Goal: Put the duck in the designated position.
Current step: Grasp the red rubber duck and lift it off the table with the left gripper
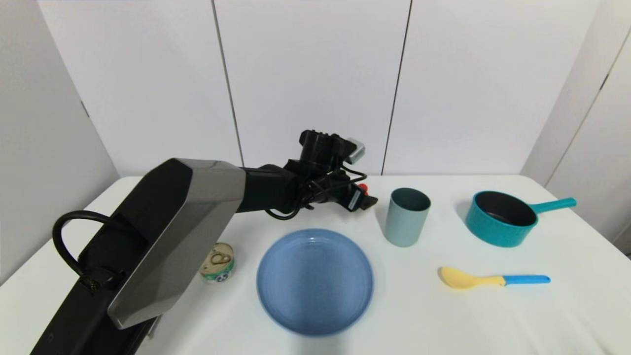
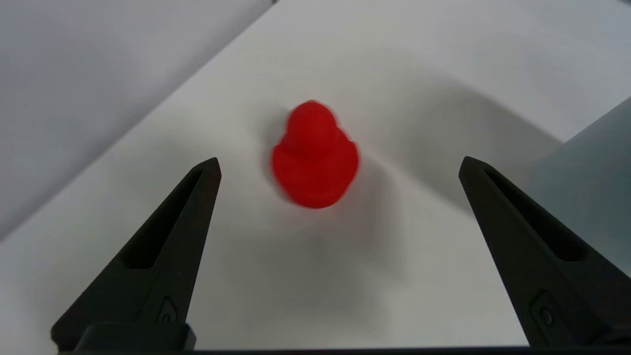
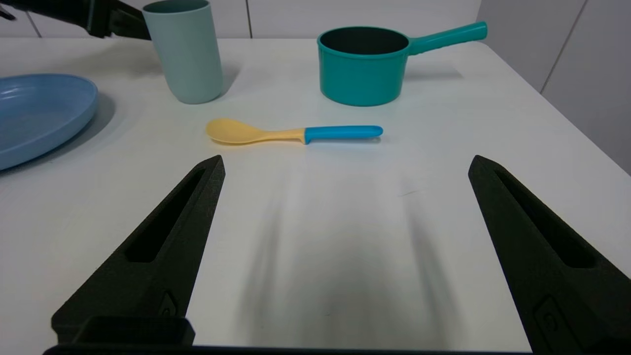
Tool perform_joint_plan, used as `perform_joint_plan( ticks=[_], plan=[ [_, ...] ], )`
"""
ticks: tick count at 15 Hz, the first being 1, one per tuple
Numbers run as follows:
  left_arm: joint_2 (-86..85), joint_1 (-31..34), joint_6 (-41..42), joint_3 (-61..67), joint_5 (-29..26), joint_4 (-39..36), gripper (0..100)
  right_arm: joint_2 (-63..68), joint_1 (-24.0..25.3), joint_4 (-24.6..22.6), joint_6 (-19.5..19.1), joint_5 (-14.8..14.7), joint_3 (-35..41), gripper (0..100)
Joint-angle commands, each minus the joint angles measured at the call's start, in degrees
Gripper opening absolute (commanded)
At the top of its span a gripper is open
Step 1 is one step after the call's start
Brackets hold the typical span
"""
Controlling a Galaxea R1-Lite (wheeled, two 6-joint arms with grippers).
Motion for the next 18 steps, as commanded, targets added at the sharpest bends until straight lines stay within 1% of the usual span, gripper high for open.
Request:
perform_joint_plan(
  ticks=[1, 7, 18],
  plan=[
    [2.1, -0.5, -0.6, -0.1, 0.1, -1.3, 100, 0.0, 0.0, 0.0, 0.0, 0.0, 0.5, 100],
    [3.9, 0.0, -0.9, -0.1, 0.3, -5.8, 100, 0.0, 0.0, 0.0, 0.0, 0.0, 0.5, 100],
    [4.0, 1.3, -0.9, -0.1, 0.9, -6.1, 100, 0.0, 0.0, 0.0, 0.0, 0.0, 0.5, 100]
  ],
)
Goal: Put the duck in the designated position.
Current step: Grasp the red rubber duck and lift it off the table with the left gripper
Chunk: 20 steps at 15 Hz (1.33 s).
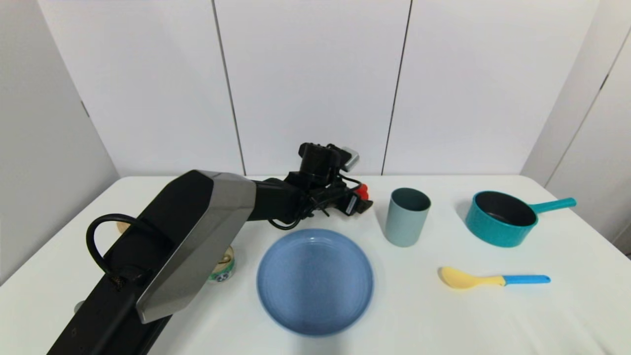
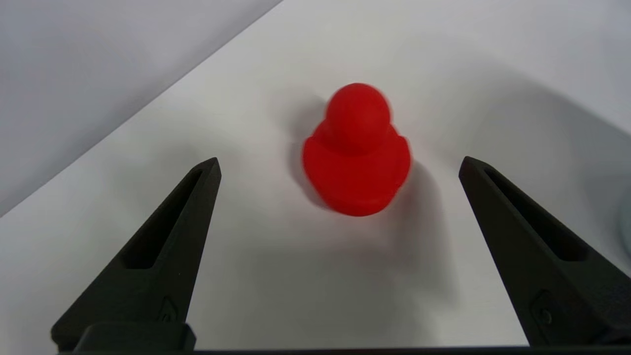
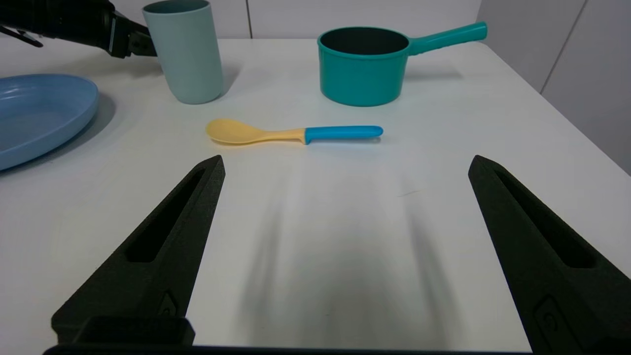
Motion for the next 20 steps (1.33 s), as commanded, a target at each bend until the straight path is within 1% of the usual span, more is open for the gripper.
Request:
perform_joint_plan(
  ticks=[1, 11, 14, 20],
  plan=[
    [-0.3, 0.1, 0.1, 0.0, -0.1, -0.1, 100, 0.0, 0.0, 0.0, 0.0, 0.0, 0.5, 100],
    [0.1, -0.2, 0.1, -0.3, -0.4, -0.2, 100, 0.0, 0.1, 0.0, 0.0, 0.0, 0.5, 100],
    [0.6, -0.3, 0.1, -0.4, -0.4, -1.7, 100, 0.0, 0.0, 0.0, 0.0, 0.0, 0.5, 100],
    [1.5, -1.0, 0.0, -0.4, -0.6, -2.0, 100, 0.0, 0.0, 0.0, 0.0, 0.0, 0.5, 100]
  ],
)
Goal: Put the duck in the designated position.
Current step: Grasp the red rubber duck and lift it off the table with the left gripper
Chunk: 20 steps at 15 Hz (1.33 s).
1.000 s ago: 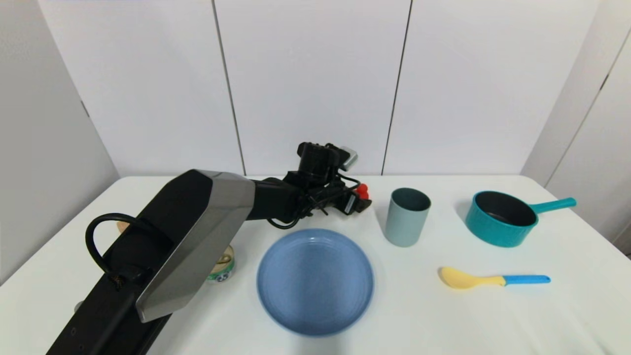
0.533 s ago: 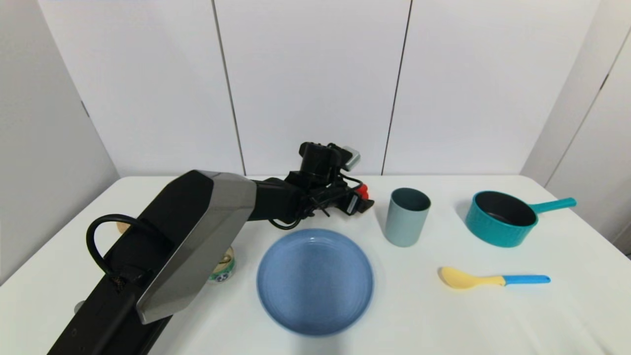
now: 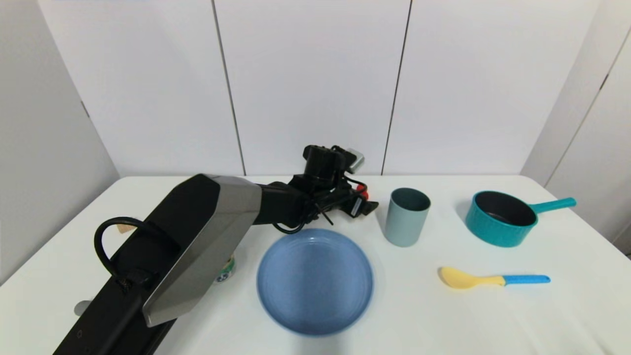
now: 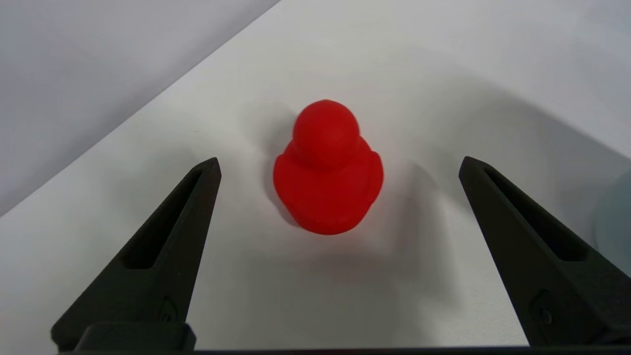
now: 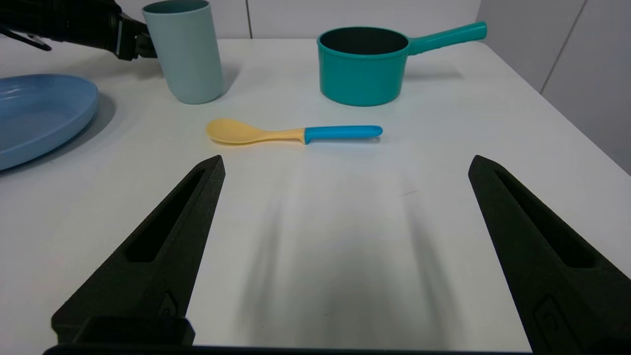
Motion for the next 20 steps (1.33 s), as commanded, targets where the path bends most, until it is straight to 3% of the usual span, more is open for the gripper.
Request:
perform_joint_plan(
  ticks=[1, 20],
  plan=[
    [0.6, -0.4, 0.1, 0.0, -0.1, -0.1, 100, 0.0, 0.1, 0.0, 0.0, 0.0, 0.5, 100],
    [1.1, -0.7, -0.2, 0.0, -0.1, -0.9, 100, 0.0, 0.0, 0.0, 0.0, 0.0, 0.5, 100]
  ],
)
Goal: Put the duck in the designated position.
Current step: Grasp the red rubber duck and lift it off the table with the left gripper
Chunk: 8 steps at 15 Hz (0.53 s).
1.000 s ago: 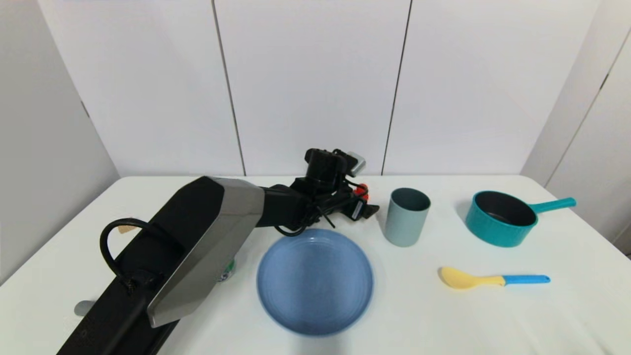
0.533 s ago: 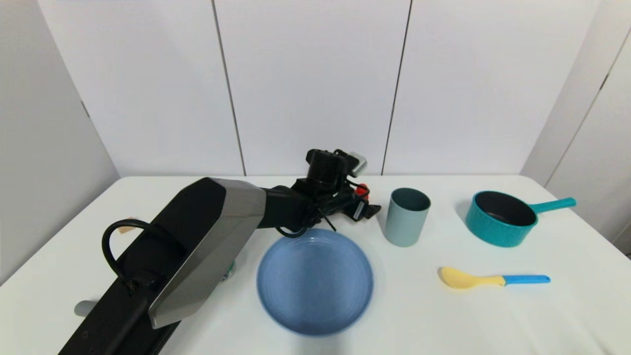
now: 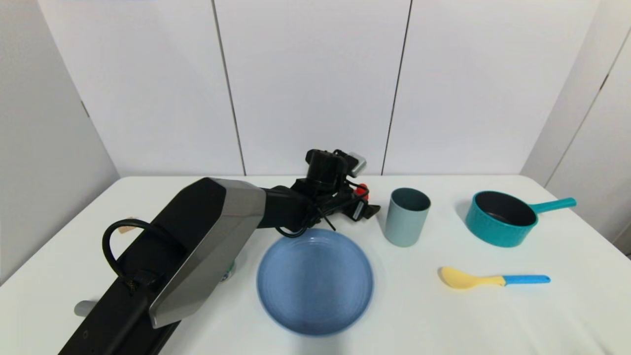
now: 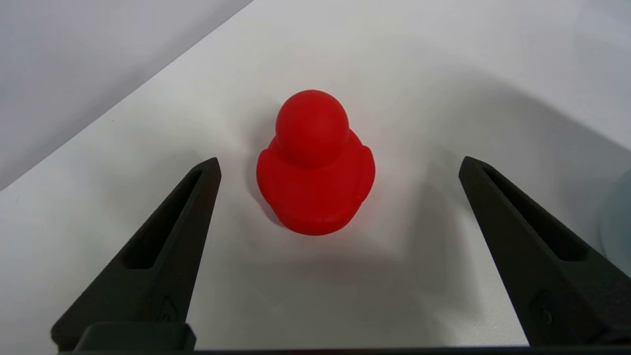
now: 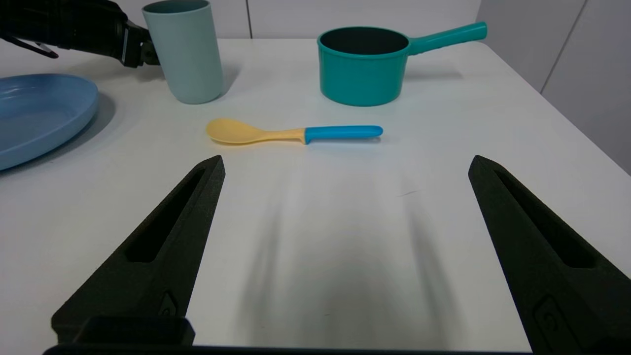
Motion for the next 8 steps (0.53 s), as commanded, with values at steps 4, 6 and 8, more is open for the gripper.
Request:
perform_joint_plan(
  ticks=[4, 6, 8],
  plan=[
    [0.1, 0.2, 0.1, 0.0, 0.0, -0.1, 0, 0.0, 0.0, 0.0, 0.0, 0.0, 0.5, 100],
    [0.1, 0.2, 0.0, 0.0, -0.1, 0.0, 0, 0.0, 0.0, 0.0, 0.0, 0.0, 0.5, 100],
    [0.1, 0.2, 0.0, 0.0, -0.1, 0.0, 0, 0.0, 0.0, 0.0, 0.0, 0.0, 0.5, 100]
  ],
)
